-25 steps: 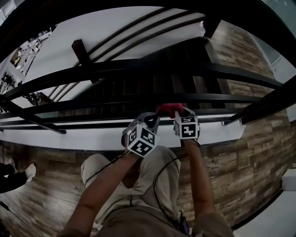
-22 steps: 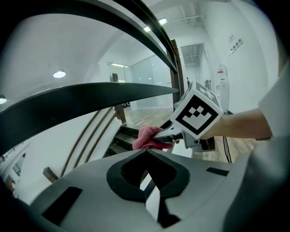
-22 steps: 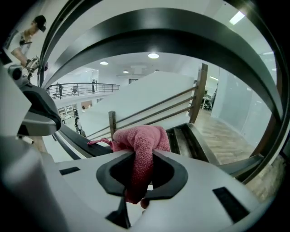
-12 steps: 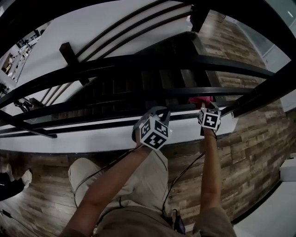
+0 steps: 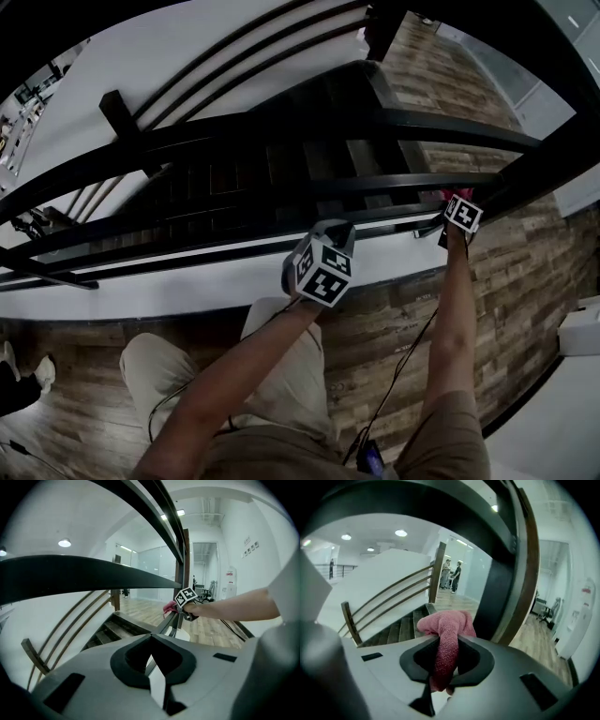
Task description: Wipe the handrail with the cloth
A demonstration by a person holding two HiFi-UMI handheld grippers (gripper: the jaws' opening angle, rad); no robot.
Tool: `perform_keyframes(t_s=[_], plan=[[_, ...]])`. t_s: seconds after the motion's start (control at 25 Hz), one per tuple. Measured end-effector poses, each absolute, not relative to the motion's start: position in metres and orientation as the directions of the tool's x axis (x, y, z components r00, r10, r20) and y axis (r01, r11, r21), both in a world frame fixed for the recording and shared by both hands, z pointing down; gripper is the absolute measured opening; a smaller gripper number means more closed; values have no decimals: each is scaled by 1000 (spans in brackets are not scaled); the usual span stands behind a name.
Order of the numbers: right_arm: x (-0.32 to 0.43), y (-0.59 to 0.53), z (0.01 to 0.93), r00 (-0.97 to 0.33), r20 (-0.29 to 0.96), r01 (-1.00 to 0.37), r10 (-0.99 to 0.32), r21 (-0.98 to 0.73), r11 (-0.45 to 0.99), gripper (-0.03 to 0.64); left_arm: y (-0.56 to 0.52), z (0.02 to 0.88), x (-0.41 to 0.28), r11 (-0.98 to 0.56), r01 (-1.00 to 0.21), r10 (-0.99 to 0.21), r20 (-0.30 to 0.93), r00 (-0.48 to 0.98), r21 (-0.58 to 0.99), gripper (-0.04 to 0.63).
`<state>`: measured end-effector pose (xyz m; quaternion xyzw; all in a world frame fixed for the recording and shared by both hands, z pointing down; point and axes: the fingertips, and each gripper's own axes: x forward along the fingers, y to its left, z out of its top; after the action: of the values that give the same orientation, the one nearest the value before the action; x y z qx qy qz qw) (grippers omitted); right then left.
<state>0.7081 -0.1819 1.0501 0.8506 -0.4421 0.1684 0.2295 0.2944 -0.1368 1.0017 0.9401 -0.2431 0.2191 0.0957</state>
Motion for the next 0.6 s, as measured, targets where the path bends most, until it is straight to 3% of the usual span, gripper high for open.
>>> perform_keyframes(t_s=[0.16,0.32,0.6], plan=[[727,-155,1034,594,377,-772,-710,21,-635,71,-134,1003,276,-860,-507,-429,457,779,57,17],[726,-134,1047,660,295,-744,-691,135,-654,71,-139,1002,235,-846,-533,-464,462,756,24,17],[697,-121,1064,645,347,-711,-680,-53,-701,71,-144,996,165,-818,-575,-515,464,721,-15,17]])
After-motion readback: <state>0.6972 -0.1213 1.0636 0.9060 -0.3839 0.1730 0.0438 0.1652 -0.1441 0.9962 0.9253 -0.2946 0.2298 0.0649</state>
